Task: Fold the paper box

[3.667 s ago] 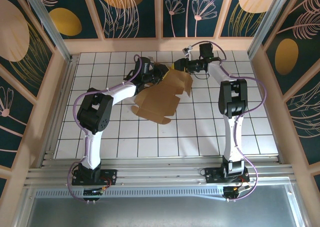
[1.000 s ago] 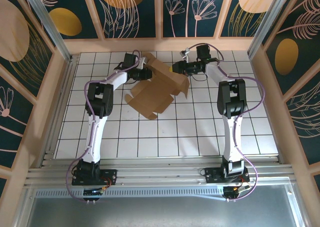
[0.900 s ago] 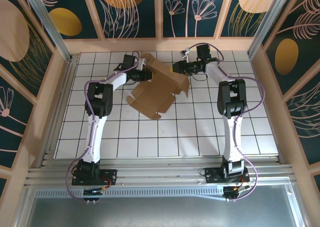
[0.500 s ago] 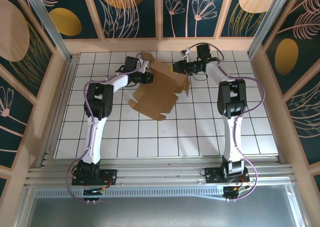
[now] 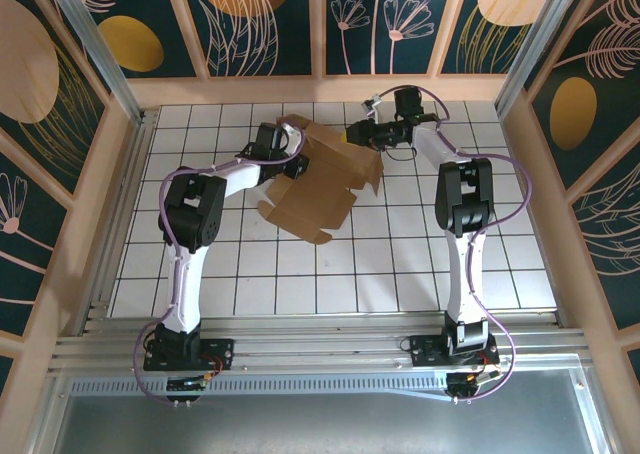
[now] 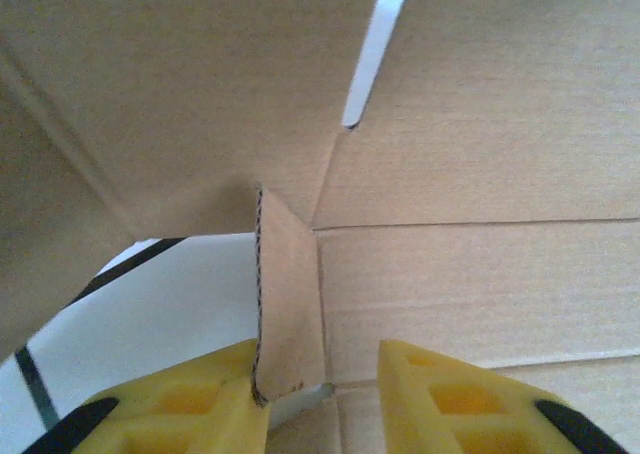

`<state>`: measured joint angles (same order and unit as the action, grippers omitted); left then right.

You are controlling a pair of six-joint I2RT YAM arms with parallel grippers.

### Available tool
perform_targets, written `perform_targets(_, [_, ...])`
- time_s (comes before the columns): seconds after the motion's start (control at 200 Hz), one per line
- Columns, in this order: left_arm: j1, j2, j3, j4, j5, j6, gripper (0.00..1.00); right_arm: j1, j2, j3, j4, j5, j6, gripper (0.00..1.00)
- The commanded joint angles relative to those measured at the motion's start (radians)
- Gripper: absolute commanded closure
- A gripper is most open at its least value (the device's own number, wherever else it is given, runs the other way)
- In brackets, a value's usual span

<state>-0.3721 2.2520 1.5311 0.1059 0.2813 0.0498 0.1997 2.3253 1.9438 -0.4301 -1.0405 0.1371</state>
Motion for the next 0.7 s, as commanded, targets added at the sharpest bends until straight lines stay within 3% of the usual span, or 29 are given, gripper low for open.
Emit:
perform_targets(0.0, [-0.047, -0.08, -0.03, 0.131, 0.099, 0.024, 0.58, 0.013, 0.003, 0.01, -0.025, 0.094, 0.006, 0.49])
perform_targets(0.13, [-0.02, -0.175, -0.118, 0.221, 0.072, -0.089, 0.41, 0.009, 0.002, 0.015, -0.042, 0.1, -0.002, 0.49])
perform_targets(0.275, [0.035, -0.305, -0.249, 0.311, 0.102, -0.171, 0.37, 0.007, -0.001, 0.017, -0.044, 0.096, -0.006, 0.49])
perform_targets(0.44, [0.073, -0.442, -0.329, 0.304, 0.016, -0.21, 0.38, 0.006, -0.001, 0.021, -0.041, 0.088, 0.0, 0.49])
perform_targets(0.501, [0.09, -0.442, -0.291, 0.249, -0.05, -0.262, 0.41, 0.006, -0.001, 0.021, -0.039, 0.088, 0.002, 0.49])
perform_targets(0.626, [0.123, -0.327, -0.041, -0.025, -0.174, -0.29, 0.44, 0.006, -0.001, 0.023, -0.04, 0.084, 0.005, 0.49])
perform_targets(0.696, [0.138, -0.247, 0.089, -0.127, -0.155, -0.232, 0.44, 0.005, -0.002, 0.026, -0.046, 0.082, 0.002, 0.49])
